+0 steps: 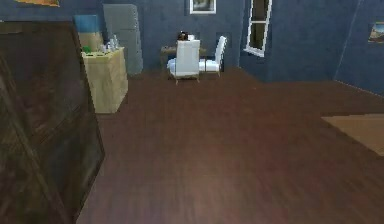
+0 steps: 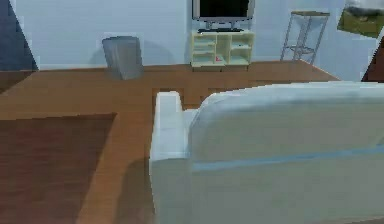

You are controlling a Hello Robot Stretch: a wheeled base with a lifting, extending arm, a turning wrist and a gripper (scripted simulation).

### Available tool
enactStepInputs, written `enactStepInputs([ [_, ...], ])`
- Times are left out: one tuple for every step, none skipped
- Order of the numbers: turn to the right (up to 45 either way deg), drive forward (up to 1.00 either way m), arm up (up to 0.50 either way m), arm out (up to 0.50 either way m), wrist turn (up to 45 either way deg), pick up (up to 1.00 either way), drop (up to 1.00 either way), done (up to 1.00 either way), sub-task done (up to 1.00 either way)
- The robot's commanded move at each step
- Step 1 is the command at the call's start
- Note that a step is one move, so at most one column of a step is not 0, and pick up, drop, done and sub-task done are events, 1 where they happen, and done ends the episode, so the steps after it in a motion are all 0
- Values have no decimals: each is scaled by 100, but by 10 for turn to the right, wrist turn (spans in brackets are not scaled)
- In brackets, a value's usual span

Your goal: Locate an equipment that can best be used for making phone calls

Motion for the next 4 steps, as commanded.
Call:
enactStepInputs([
  [0,45,0,0,0,0,0,0,0],
  [450,0,0,0,0,0,0,0,0],
  [60,0,0,0,0,0,0,0,0],
  [0,45,0,0,0,0,0,0,0],
])
